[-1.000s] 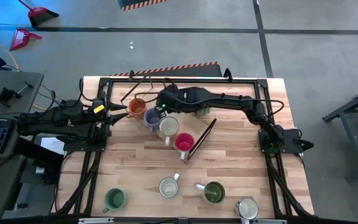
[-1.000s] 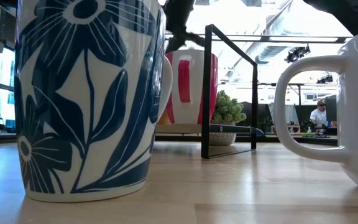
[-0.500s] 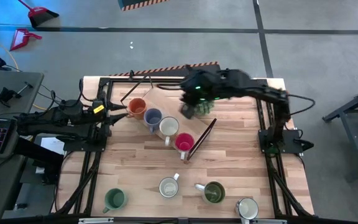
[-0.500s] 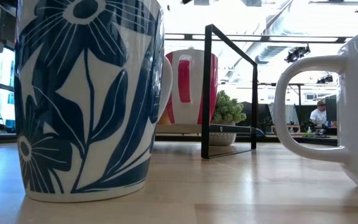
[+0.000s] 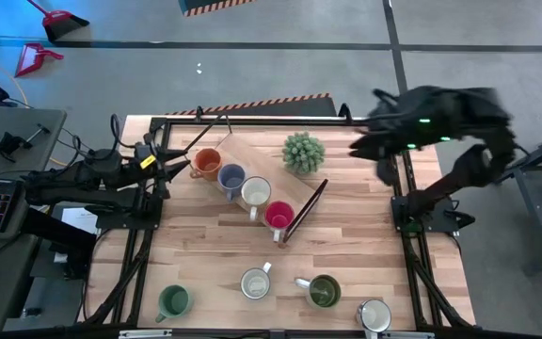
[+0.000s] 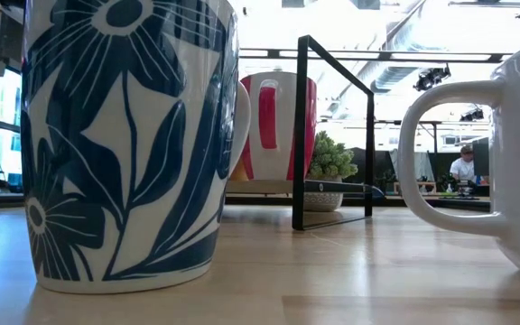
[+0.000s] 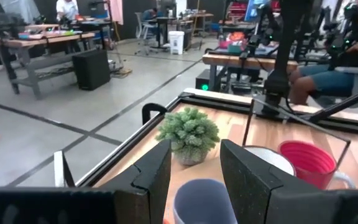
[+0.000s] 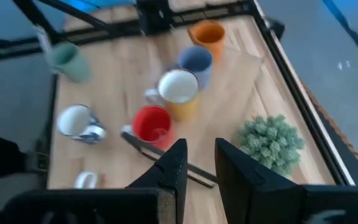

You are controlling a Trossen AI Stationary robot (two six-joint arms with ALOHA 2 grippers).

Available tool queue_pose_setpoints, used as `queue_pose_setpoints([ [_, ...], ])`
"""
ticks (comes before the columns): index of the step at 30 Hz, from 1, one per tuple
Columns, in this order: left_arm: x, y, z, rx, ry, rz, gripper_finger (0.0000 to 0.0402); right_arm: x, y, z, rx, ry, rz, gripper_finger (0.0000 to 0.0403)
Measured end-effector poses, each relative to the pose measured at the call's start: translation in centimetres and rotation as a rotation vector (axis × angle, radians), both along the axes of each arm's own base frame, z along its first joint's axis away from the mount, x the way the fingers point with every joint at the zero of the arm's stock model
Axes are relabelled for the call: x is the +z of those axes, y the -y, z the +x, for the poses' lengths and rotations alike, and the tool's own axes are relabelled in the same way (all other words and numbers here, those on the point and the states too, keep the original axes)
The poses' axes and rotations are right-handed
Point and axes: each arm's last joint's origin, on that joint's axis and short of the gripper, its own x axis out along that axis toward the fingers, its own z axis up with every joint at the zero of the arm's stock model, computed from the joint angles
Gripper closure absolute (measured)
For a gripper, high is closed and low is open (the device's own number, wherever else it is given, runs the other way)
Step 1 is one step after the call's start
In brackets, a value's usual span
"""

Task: Place coffee mugs
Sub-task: Put the light green mug on the shelf

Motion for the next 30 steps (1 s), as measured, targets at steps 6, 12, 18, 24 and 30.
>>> queue_pose_setpoints([
  [6,0.0,-0.1,-0.1,0.04,0.019,-0.031,0.0273,0.7,-1.6,-2.2,0.054,0.052,-0.036,0.0341],
  [12,0.1,-0.1,0.0,0.046,0.047,-0.077,0.0273,-3.0,-3.1,-1.5,0.022,-0.064,-0.152,0.0341],
  [18,0.1,-0.1,0.2,0.034,0.058,-0.113,0.0273,-8.6,-3.5,-3.0,0.036,0.053,-0.108,0.0351],
  [24,-0.3,0.0,1.1,0.022,0.031,-0.169,0.0273,-15.1,-3.0,-5.5,0.066,0.303,-0.012,0.0379],
  [30,-0.6,0.0,2.4,0.049,-0.023,-0.165,0.0273,-22.6,-3.0,-5.9,0.103,0.441,0.045,0.0386],
])
